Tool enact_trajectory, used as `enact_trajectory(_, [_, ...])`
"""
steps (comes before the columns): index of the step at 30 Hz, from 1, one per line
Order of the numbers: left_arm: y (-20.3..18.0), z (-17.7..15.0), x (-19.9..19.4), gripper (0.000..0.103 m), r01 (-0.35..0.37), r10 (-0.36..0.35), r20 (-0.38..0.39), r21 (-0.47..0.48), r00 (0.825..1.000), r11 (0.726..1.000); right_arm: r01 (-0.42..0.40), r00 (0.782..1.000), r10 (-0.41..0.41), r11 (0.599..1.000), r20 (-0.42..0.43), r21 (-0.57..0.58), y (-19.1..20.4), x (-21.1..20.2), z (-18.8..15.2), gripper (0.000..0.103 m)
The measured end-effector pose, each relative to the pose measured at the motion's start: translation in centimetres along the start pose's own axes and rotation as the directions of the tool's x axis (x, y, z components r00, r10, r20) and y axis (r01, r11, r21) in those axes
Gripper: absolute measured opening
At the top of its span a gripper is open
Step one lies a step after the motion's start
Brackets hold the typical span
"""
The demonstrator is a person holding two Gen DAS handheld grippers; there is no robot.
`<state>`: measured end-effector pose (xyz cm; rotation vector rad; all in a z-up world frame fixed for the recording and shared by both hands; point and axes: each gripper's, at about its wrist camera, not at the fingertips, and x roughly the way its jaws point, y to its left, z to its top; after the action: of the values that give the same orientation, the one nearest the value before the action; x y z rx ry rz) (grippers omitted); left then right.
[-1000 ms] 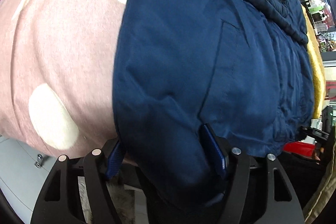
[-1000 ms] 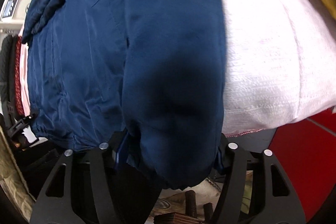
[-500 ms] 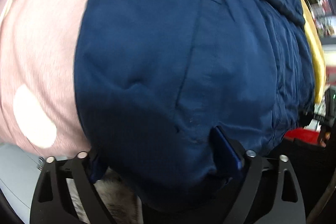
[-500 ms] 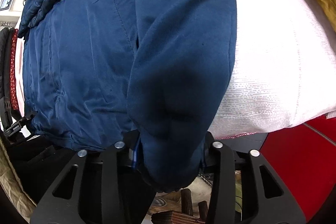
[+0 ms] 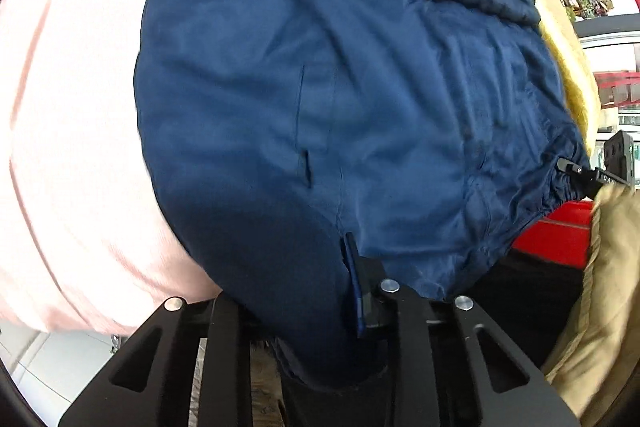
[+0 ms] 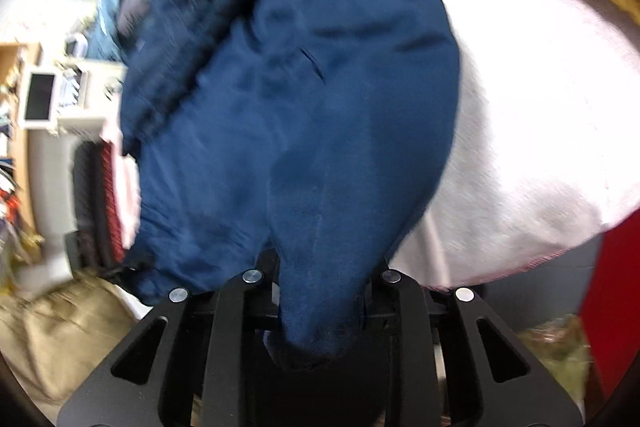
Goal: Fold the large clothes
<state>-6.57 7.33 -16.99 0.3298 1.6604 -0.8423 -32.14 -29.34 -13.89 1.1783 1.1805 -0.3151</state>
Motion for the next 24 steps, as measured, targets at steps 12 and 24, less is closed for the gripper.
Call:
enact_trajectory(12, [-0.3, 11.3, -6.7, 0.02, 0.058, -0.046, 0.262, -0.038, 0.964, 0.998, -0.062, 0.974, 0.094, 0.985, 0.204, -0.159, 7.8, -3.4, 11.9, 0.021])
enact_trajectory(24, [5.0, 21.4, -11.8, 0.02, 0.097, 0.029, 0.462, -0.246, 0.887, 0.965, -0.105, 0.94, 0.143, 0.985, 0.311, -0.135, 14.1, -5.6, 25.5, 0.02])
